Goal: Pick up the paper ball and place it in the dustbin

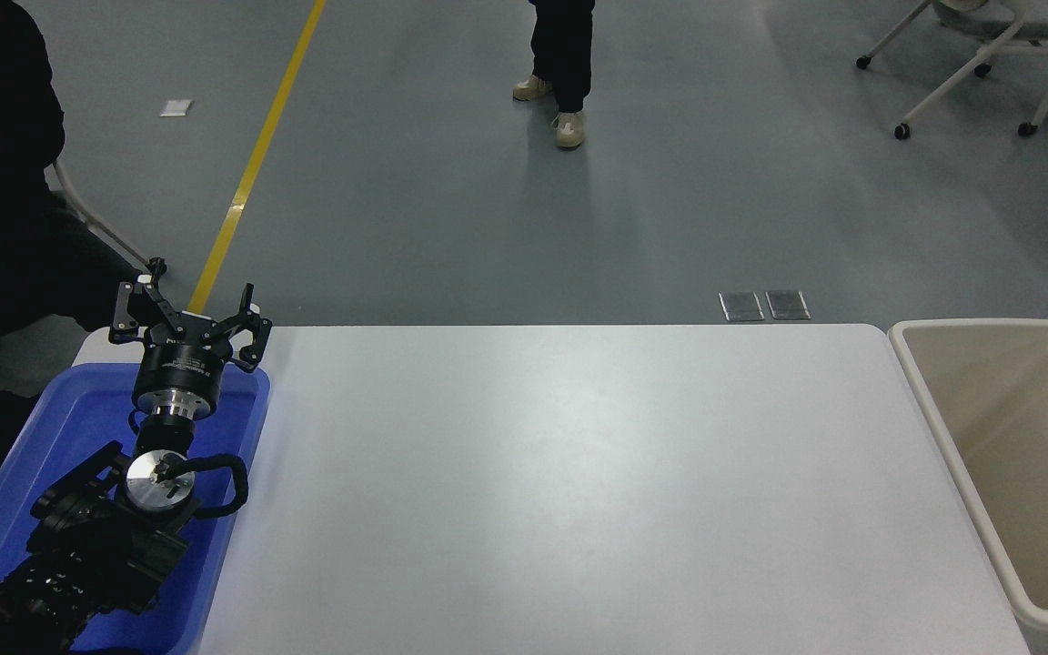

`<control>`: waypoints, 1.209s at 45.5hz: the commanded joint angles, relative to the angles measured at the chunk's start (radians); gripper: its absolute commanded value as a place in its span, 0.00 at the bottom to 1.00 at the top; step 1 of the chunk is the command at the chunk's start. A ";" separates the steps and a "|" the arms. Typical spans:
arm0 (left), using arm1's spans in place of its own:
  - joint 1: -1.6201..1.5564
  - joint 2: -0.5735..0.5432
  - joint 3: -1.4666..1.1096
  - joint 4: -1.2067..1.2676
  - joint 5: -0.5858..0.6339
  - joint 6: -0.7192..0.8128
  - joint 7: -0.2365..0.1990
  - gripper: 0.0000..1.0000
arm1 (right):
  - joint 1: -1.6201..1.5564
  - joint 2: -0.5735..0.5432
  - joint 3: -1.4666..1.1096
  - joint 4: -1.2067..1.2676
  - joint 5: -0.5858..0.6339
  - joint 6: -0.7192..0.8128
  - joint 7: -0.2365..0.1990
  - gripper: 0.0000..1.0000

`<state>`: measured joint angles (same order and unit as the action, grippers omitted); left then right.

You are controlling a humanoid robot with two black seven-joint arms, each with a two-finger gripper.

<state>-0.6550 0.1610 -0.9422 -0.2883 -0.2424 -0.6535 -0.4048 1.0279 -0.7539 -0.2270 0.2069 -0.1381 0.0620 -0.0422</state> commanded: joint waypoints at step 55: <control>0.000 0.000 0.000 0.000 -0.001 0.002 0.000 0.99 | -0.393 0.406 0.276 -0.107 0.239 -0.229 0.001 1.00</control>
<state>-0.6550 0.1602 -0.9406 -0.2881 -0.2440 -0.6506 -0.4049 0.6277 -0.3551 0.0423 0.0965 0.0998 -0.1744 -0.0416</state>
